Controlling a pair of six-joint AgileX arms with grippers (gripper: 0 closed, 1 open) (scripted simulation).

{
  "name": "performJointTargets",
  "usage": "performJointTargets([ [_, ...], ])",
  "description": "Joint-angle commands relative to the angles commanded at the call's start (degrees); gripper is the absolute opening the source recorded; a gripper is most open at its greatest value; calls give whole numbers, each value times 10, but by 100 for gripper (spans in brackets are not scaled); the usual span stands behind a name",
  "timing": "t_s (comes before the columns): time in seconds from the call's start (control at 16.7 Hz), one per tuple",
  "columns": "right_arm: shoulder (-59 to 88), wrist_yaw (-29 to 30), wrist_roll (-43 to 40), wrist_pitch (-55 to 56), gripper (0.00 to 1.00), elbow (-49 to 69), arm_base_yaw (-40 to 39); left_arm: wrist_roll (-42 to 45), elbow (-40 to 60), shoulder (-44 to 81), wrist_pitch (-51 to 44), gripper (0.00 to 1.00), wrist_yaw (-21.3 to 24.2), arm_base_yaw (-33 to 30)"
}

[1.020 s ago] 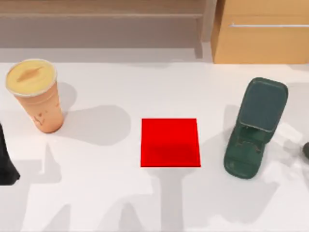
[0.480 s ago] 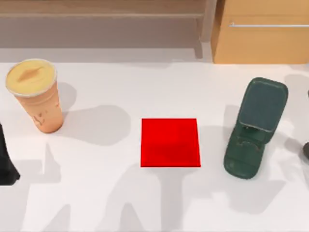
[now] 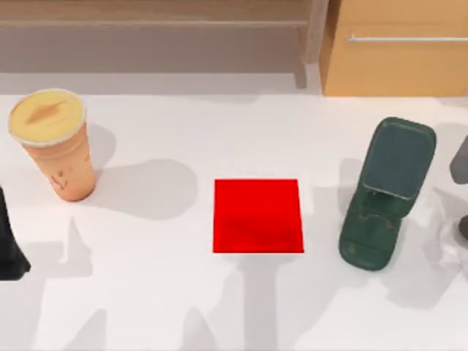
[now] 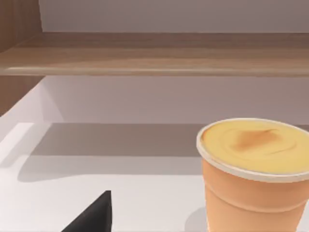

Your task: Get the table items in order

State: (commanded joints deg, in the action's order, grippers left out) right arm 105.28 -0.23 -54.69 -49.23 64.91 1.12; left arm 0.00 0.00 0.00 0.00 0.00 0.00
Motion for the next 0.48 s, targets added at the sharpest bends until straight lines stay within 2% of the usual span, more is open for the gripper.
performJointTargets([
  [0.18,28,0,1,63,100,-37,0,0,0,0,0,100,0,0],
  [0.48,34,0,0,75,100,-46,0,0,0,0,0,100,0,0],
])
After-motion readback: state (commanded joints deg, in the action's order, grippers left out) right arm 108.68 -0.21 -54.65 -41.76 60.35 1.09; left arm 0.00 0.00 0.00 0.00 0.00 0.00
